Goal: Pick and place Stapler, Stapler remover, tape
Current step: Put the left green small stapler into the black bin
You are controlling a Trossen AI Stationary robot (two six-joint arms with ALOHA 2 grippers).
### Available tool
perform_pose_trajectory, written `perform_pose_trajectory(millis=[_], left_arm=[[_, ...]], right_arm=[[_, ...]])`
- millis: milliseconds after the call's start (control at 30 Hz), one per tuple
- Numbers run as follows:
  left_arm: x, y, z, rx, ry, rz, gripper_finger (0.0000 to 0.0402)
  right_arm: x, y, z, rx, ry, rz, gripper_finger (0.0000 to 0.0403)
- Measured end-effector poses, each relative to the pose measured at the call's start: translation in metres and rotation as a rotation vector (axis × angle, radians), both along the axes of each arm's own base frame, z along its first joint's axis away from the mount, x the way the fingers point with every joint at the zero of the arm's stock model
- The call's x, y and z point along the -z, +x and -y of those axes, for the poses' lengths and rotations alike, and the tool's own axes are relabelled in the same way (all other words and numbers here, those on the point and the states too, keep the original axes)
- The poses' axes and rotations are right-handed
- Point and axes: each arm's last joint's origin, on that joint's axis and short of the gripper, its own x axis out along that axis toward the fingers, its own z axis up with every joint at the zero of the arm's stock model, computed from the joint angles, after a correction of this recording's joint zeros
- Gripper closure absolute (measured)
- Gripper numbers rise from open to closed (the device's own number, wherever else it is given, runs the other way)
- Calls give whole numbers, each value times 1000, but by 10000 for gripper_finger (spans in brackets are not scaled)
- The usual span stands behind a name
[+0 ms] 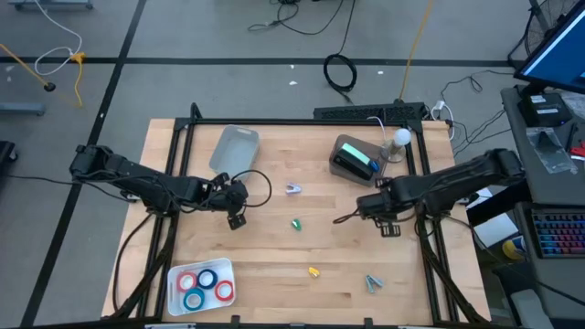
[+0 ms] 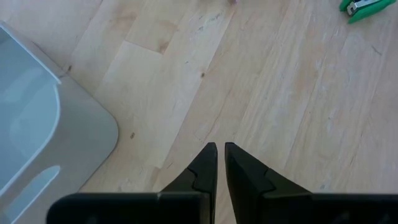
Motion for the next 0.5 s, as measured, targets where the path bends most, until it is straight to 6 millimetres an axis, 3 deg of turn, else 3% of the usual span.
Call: perform_pose_trajectory(millis=[233,500], left_arm=[[0,0,0,0,0,0,364],[0,0,0,-1,0,0,364]], right_arm=[[-3,4,-3,-53,79,90,311],[4,3,-2,-149,72,81,234]])
